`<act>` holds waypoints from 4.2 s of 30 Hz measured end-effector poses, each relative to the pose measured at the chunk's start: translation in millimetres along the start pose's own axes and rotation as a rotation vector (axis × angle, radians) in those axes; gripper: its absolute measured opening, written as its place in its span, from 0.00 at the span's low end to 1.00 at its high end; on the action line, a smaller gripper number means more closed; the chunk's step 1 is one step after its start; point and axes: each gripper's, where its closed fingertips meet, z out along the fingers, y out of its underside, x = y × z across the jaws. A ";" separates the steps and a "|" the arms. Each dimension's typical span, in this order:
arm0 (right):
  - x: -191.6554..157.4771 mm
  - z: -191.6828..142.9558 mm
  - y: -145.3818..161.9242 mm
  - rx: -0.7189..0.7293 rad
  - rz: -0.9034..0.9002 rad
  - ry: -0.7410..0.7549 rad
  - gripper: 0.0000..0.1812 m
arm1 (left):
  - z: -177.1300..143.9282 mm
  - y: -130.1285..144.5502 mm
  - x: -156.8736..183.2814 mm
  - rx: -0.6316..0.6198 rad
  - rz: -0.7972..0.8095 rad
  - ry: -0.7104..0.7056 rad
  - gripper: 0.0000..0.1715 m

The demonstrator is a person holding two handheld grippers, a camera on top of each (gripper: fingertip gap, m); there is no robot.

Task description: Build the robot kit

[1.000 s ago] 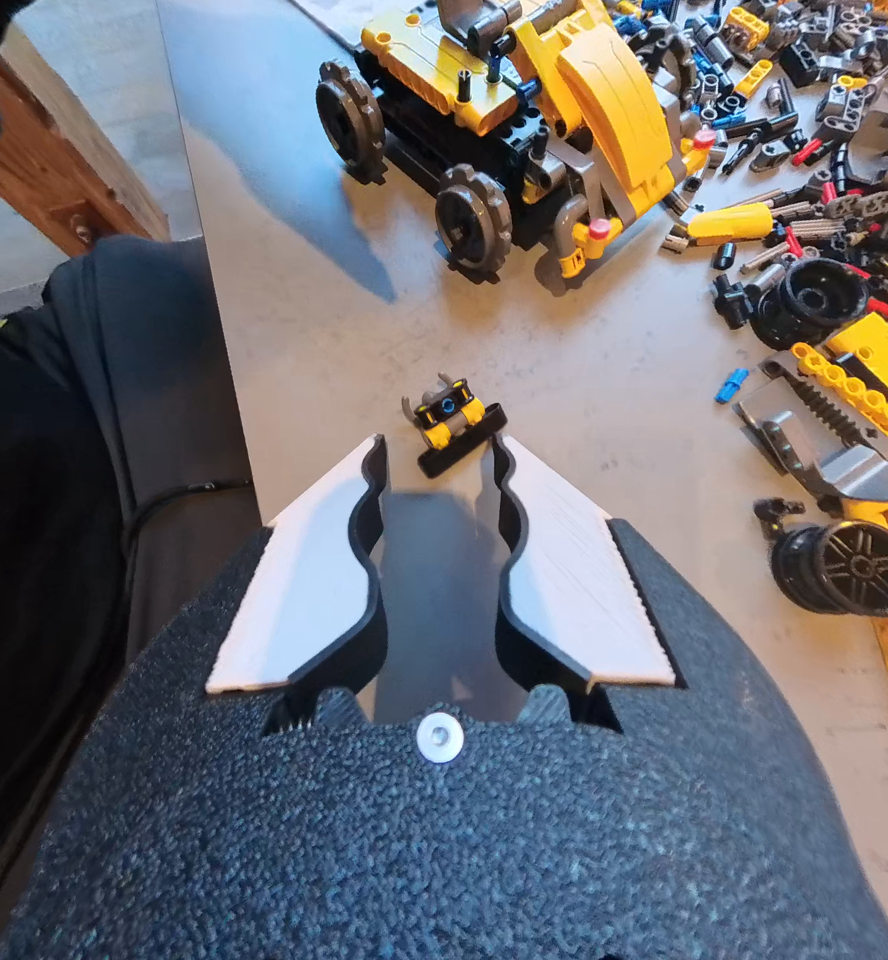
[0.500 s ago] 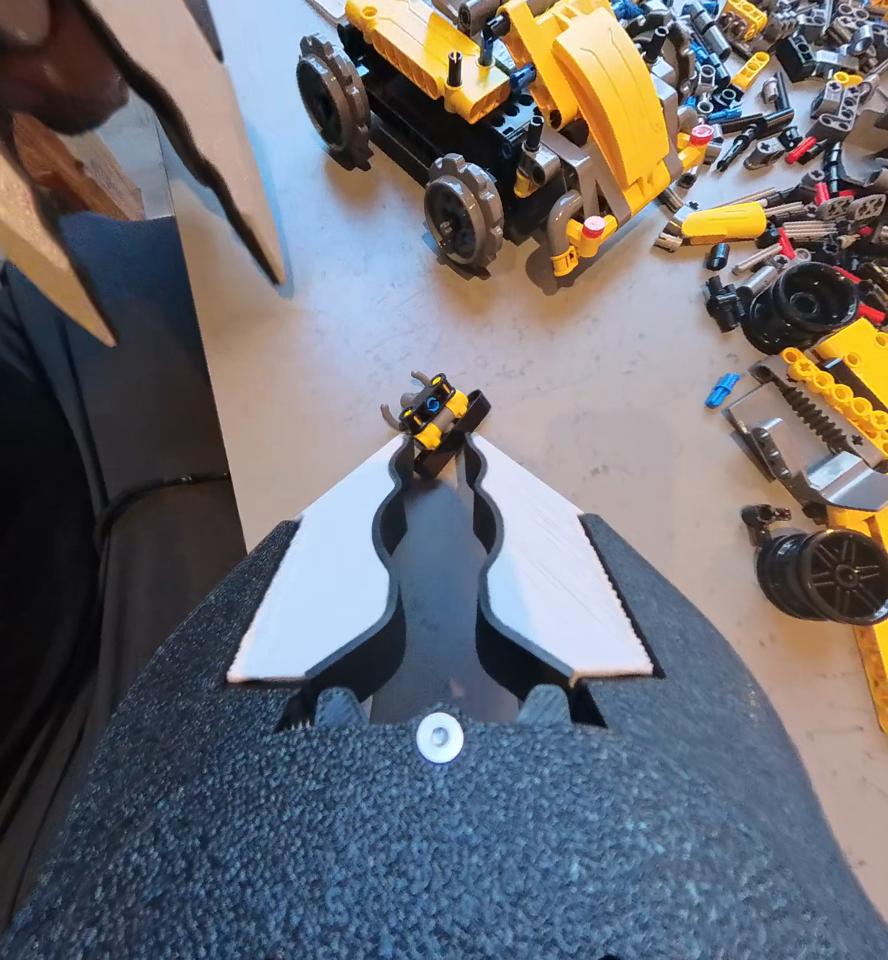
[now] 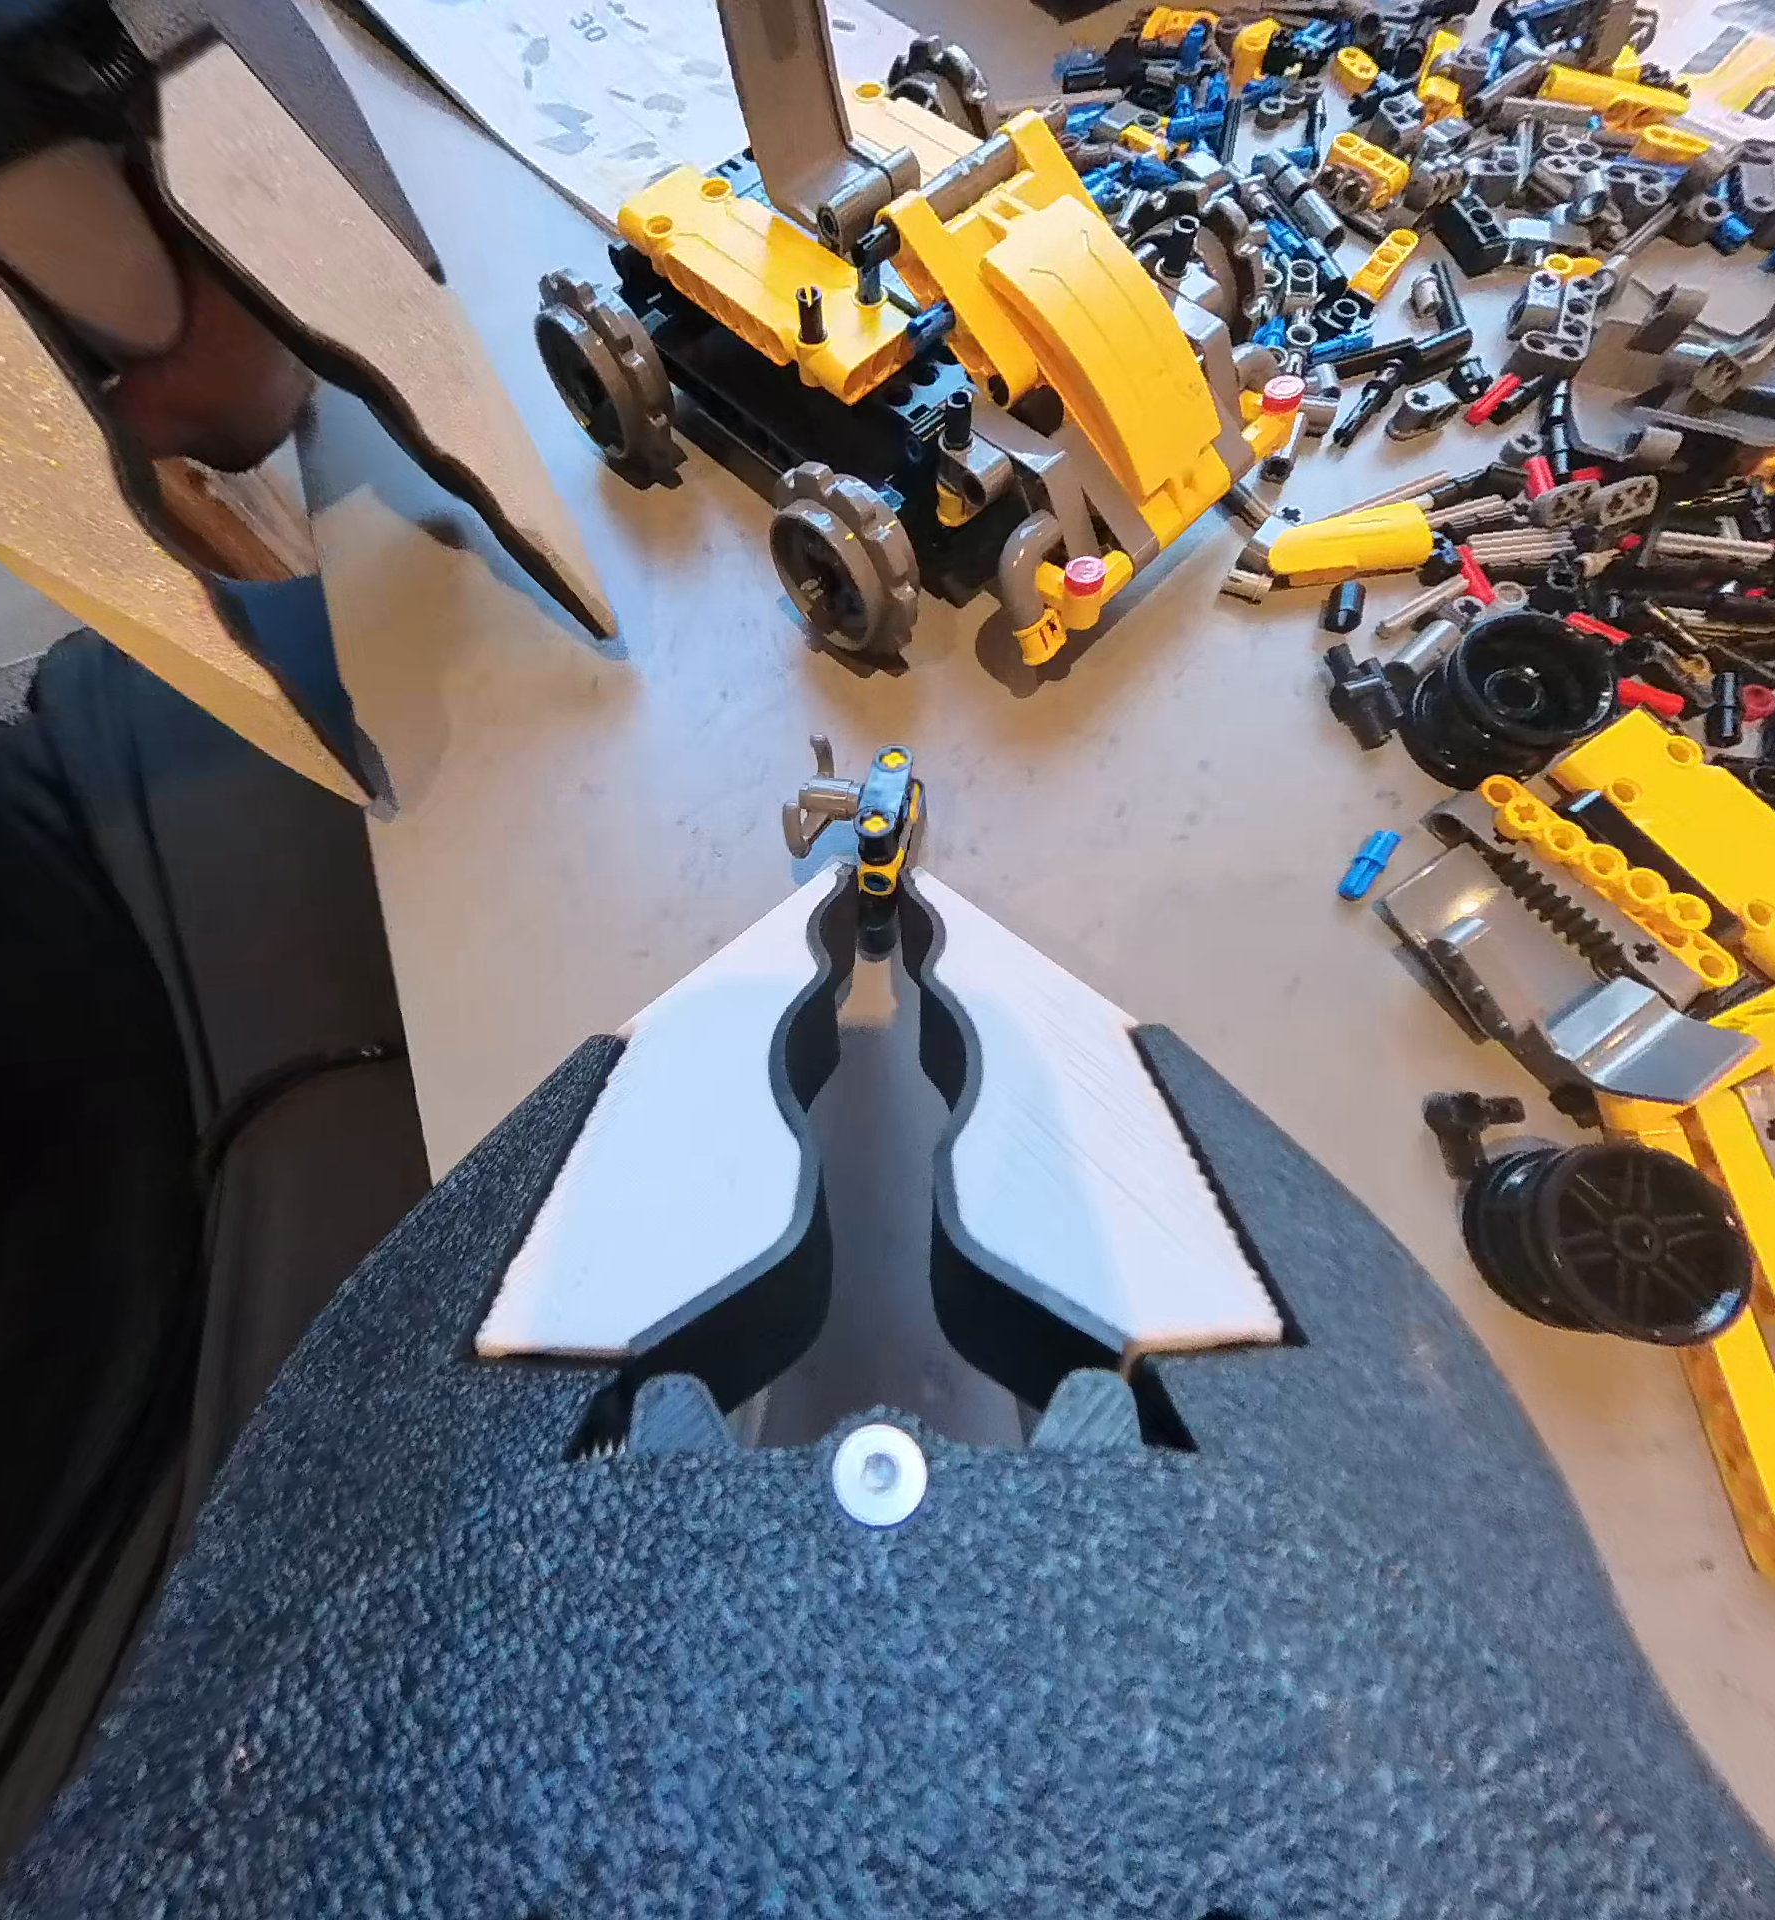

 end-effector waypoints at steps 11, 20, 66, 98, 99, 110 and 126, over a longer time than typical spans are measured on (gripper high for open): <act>-1.4 0.1 0.4 -0.001 0.055 -0.058 0.03 | -1.5 -1.6 -4.5 0.016 -0.049 0.019 0.31; -3.5 0.8 1.7 -0.010 0.077 -0.093 0.03 | -68.0 -15.0 -76.6 0.076 0.087 -0.309 0.19; 24.8 -51.1 -10.1 0.222 0.299 -0.153 0.03 | -3.6 -16.3 -47.0 -0.237 -0.117 -0.199 0.49; -44.5 -34.0 -16.4 0.164 0.221 -0.370 0.03 | -18.1 5.8 -63.8 -0.232 0.294 -0.222 0.47; -38.7 -37.1 -17.8 0.183 0.237 -0.358 0.03 | -16.4 4.7 -63.4 -0.231 0.257 -0.266 0.47; -25.0 -63.0 -26.5 0.281 0.273 -0.382 0.03 | -19.3 -25.6 -19.2 -0.149 -0.017 -0.223 0.52; -14.2 -39.2 -71.5 0.206 0.096 -0.343 0.04 | -8.1 -82.0 -63.5 -0.098 0.161 0.131 0.11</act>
